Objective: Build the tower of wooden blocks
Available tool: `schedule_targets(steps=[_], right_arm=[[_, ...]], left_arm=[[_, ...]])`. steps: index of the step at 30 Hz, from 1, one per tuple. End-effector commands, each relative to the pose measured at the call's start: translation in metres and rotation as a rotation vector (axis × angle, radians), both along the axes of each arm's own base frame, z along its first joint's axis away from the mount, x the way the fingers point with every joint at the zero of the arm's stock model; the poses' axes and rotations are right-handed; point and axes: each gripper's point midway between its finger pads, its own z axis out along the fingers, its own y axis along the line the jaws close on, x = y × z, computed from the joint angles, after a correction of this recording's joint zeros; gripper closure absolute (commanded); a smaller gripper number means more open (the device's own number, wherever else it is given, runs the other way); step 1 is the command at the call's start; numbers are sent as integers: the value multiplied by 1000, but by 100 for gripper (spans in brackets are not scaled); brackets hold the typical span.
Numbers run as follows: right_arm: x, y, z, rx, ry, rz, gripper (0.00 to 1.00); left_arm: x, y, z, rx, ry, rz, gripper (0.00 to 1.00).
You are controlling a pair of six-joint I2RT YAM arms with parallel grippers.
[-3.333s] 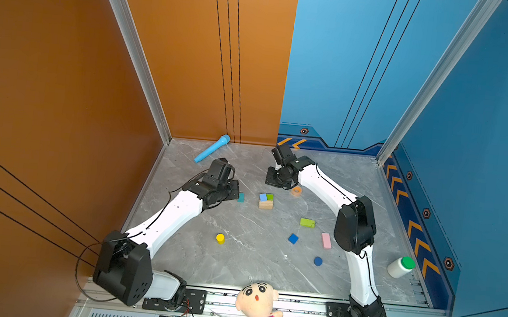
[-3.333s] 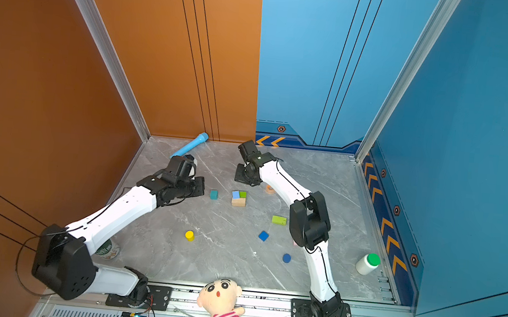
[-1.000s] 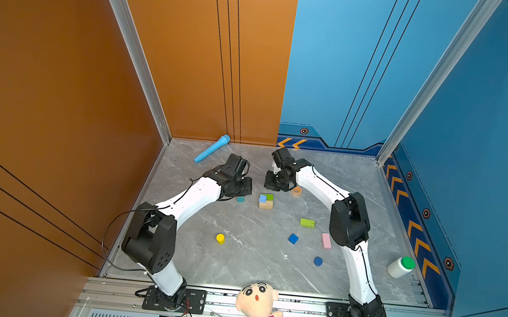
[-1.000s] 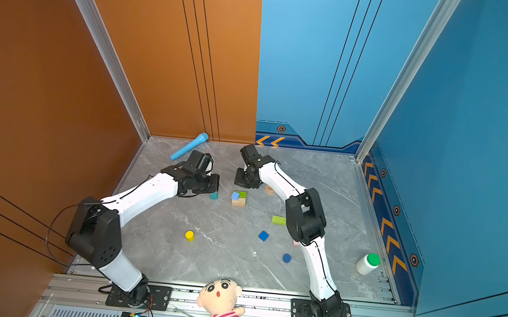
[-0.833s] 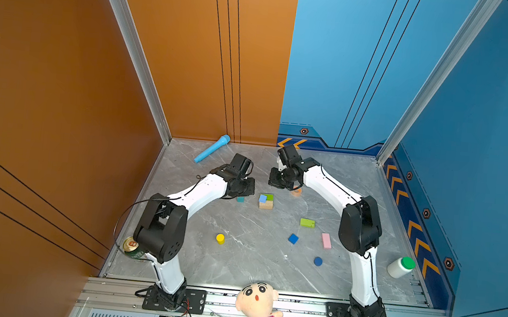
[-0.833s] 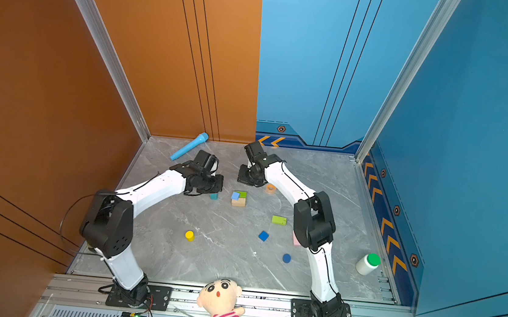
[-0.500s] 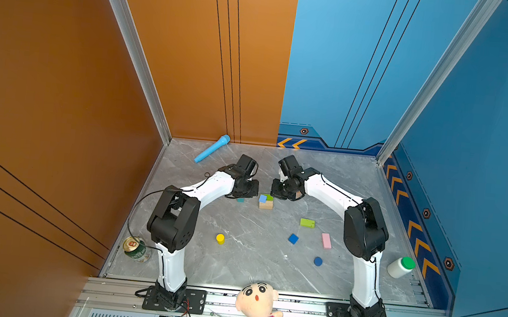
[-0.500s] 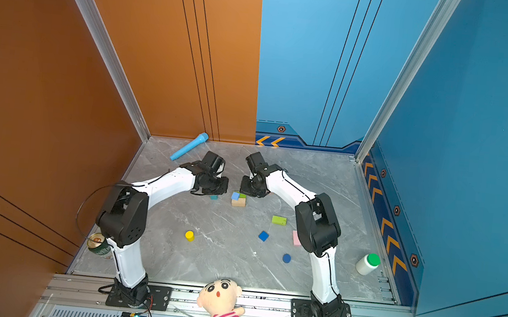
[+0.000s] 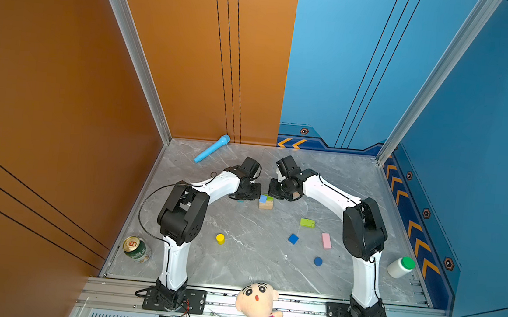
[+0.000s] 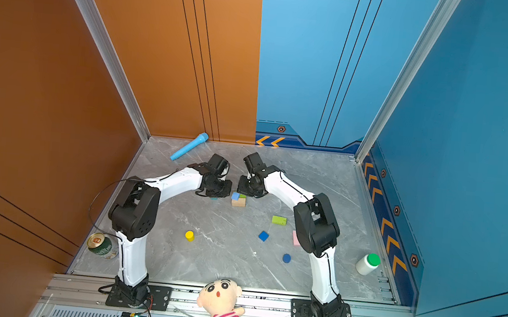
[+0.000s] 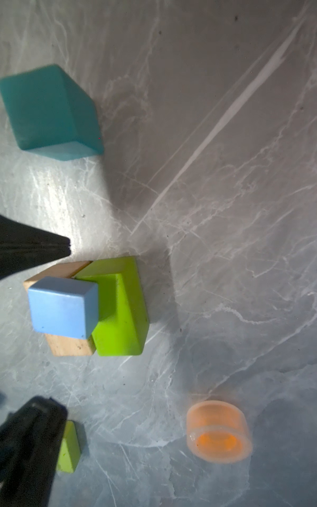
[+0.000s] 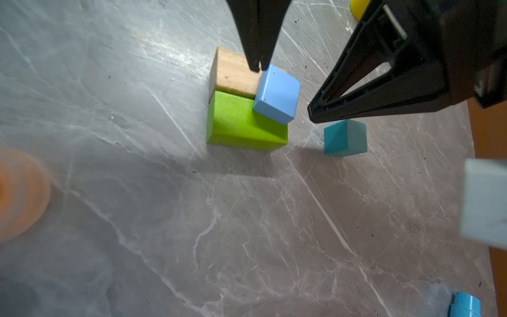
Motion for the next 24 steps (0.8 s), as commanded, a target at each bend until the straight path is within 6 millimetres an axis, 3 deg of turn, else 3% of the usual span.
schedule_targets(steps=[1, 24], right_arm=[[-2, 7, -12, 4, 32, -3, 100], [4, 17, -23, 13, 48, -6, 100]], left_arm=[[-2, -9, 2, -5, 10, -35, 100], [-7, -19, 0, -9, 19, -55, 100]])
